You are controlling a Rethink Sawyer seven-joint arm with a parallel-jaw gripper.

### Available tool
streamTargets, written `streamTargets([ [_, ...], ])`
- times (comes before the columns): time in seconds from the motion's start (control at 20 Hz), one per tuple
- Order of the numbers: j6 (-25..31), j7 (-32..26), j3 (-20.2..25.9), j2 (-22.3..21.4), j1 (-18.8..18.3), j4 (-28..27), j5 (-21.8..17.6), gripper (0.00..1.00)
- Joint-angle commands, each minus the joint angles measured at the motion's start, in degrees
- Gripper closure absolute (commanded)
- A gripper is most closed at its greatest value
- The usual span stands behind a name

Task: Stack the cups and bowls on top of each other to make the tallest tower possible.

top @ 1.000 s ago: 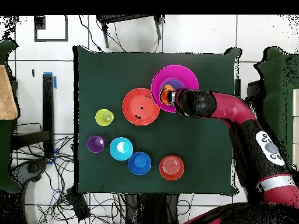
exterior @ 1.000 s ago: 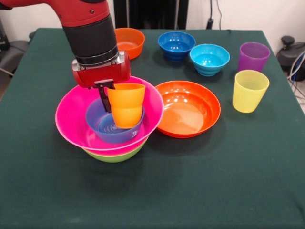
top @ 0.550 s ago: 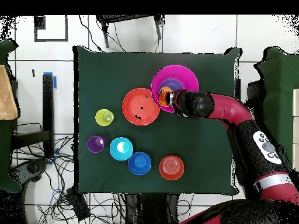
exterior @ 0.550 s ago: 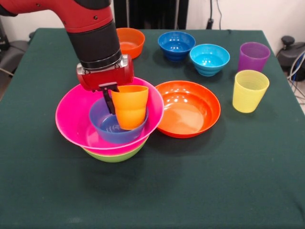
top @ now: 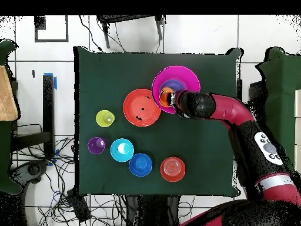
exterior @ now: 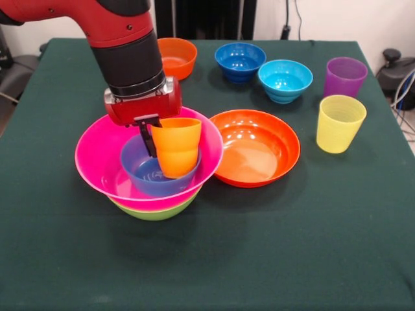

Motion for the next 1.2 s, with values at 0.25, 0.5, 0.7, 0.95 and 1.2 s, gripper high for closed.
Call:
streamTargets([
  [0.25,0.41,-2.99,0.25,2.96,0.54,-2.26,-1.09,1.0],
  [0.5,-0.58,-3.66,1.22,3.31,-0.28,-1.79,-1.02,1.0],
  [0.7,-0.3,-4.01,1.48,3.34,-0.44,-1.8,-0.97,1.0],
  [0.95,-0.68,-4.61,1.7,3.42,-0.2,-2.13,-1.51,1.0],
  [1.2,0.02,-4.26,1.12,3.14,0.38,-2.33,-1.6,1.0],
])
